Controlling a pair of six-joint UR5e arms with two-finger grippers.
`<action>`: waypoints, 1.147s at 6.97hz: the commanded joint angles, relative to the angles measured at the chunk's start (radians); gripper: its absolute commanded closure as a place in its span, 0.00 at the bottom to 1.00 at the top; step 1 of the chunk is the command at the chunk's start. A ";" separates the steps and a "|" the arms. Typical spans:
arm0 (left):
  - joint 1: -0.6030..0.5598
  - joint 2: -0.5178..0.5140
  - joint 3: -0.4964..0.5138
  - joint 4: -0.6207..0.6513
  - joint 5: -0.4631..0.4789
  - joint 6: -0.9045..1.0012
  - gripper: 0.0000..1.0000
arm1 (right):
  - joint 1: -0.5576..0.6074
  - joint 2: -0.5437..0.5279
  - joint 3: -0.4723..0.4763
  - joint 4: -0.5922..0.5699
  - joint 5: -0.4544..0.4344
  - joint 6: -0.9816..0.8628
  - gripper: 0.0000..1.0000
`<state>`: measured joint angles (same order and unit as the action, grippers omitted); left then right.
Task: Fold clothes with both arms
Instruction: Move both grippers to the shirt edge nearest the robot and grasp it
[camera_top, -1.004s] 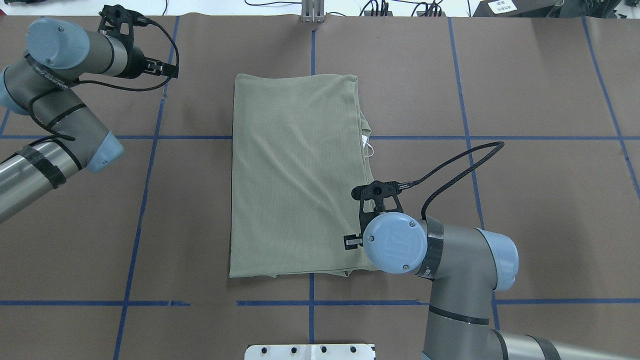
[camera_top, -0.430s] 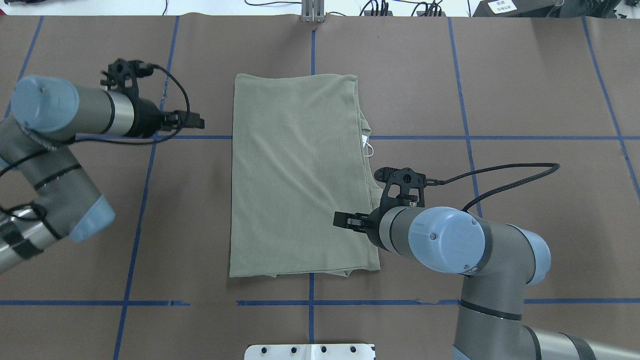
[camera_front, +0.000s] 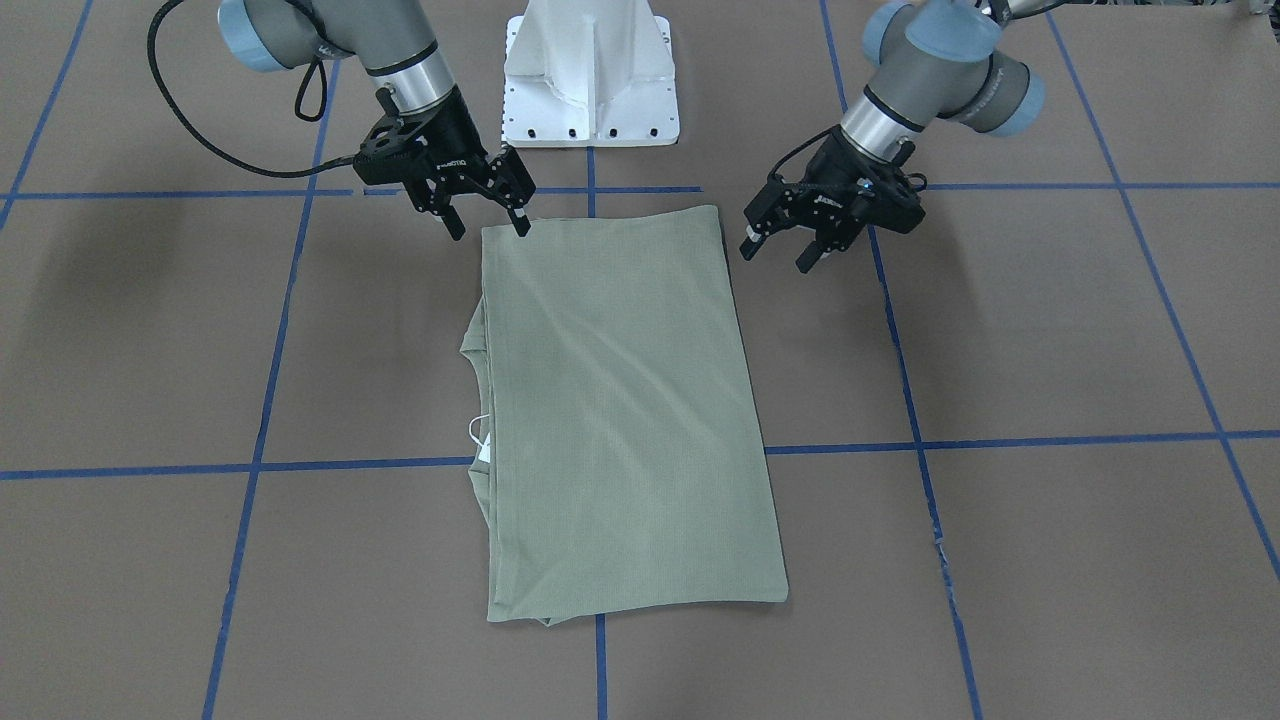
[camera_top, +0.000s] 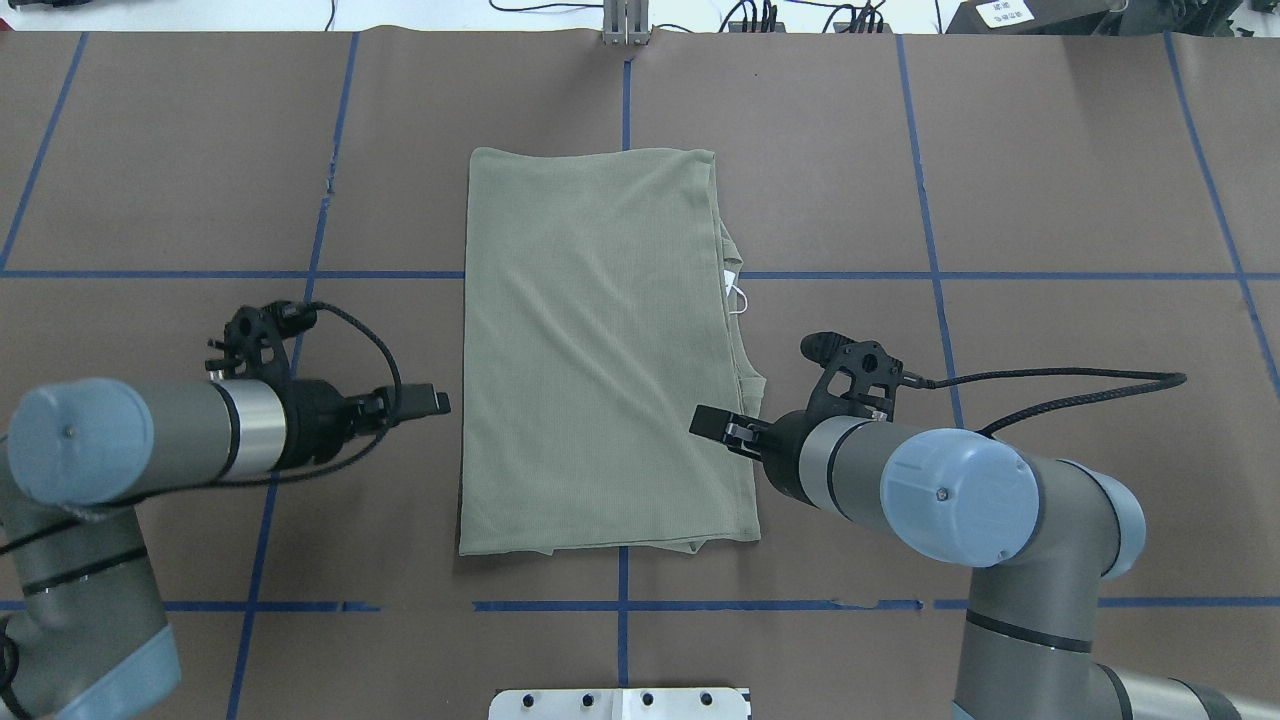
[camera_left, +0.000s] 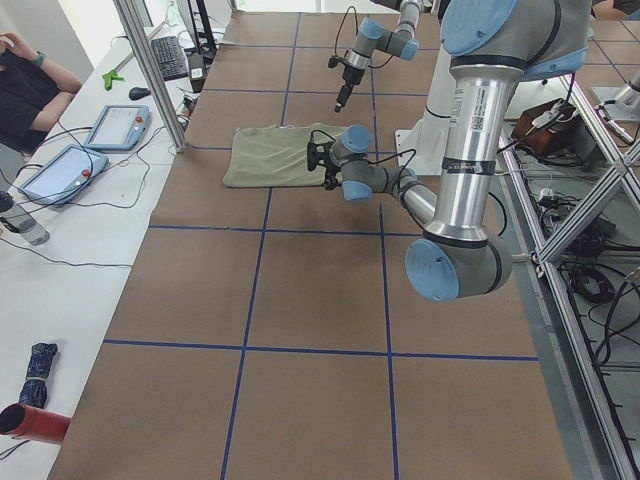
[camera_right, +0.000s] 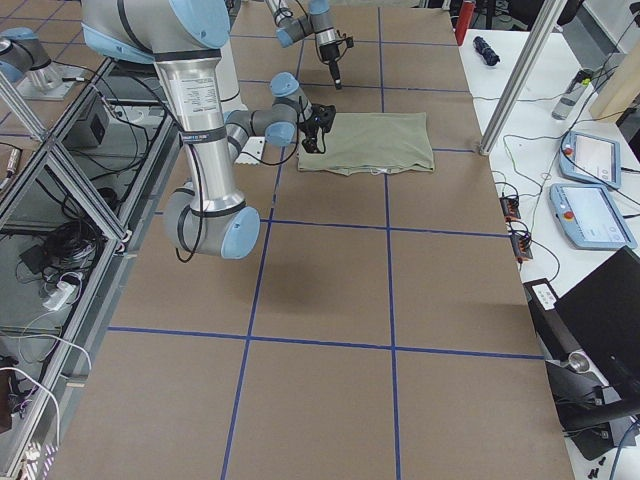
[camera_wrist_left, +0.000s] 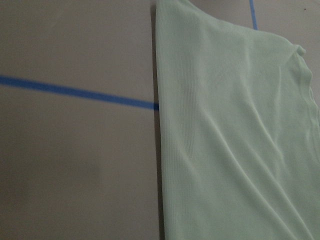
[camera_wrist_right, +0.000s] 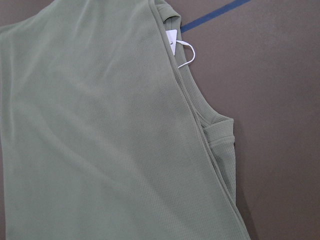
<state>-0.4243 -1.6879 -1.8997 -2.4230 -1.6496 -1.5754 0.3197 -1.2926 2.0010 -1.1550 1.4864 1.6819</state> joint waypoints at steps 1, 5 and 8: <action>0.190 0.020 -0.010 0.005 0.182 -0.188 0.04 | -0.002 -0.030 -0.002 0.047 -0.024 0.010 0.00; 0.265 -0.039 0.040 0.027 0.250 -0.337 0.19 | -0.004 -0.025 -0.004 0.049 -0.028 0.010 0.00; 0.265 -0.061 0.060 0.027 0.251 -0.342 0.35 | -0.004 -0.025 -0.004 0.049 -0.028 0.010 0.00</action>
<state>-0.1603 -1.7460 -1.8428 -2.3961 -1.3997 -1.9151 0.3160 -1.3178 1.9973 -1.1060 1.4588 1.6920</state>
